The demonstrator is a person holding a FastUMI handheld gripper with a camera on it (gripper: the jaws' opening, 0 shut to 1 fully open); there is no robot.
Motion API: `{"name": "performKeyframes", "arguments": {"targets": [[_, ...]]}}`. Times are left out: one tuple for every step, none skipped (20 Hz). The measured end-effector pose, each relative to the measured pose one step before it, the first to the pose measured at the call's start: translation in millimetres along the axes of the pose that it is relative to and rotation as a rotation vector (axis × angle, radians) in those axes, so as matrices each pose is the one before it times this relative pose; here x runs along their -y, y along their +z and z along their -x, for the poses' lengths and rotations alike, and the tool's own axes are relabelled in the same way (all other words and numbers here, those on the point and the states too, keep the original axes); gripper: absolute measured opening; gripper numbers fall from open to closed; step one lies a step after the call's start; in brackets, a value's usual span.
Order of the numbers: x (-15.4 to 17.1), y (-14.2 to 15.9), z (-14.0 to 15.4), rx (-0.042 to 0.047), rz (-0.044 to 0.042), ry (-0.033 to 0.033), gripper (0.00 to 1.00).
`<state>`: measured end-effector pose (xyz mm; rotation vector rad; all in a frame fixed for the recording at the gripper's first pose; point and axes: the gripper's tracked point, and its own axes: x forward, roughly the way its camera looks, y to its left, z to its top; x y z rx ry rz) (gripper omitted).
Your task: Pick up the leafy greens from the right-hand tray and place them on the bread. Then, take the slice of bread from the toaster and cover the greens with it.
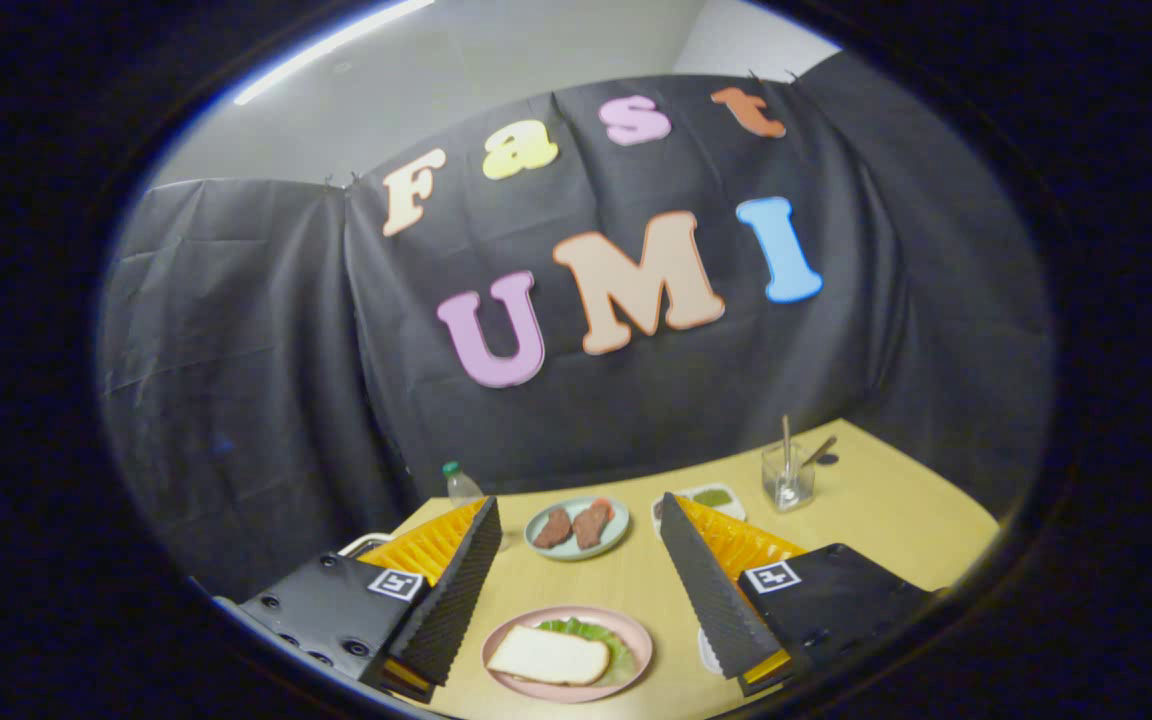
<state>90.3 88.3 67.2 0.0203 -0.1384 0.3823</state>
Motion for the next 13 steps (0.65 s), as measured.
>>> {"name": "performKeyframes", "arguments": {"targets": [[4.37,21.18,4.93,0.07936,0.04674,-0.01983,1.0],[4.57,16.48,4.17,0.07138,0.04688,-0.01914,0.99],[2.43,9.0,5.4,0.05075,0.03811,-0.01486,0.99],[-0.17,3.0,3.39,0.02217,0.02756,-0.00903,0.99],[-1.9,-2.61,2.92,-0.00295,0.01743,-0.00366,0.99],[-1.44,-2.86,1.97,-0.01028,0.01064,-0.00267,0.99],[1.69,1.28,-1.48,-0.00207,0.005,-0.0037,0.99],[0.18,2.92,-0.58,0.00335,0.00138,-0.00373,0.99],[1.13,2.57,-0.99,0.00282,-0.00013,-0.00132,0.99],[0.12,-0.03,1.24,-0.00071,0.00008,-0.00388,0.99],[-0.42,-0.72,0.48,-0.00269,0.00004,-0.0039,0.99],[-0.25,-1.14,1.73,-0.00224,-0.00011,-0.00308,0.99],[0.53,0.7,-0.7,-0.00241,-0.00092,-0.00309,0.99]]}}
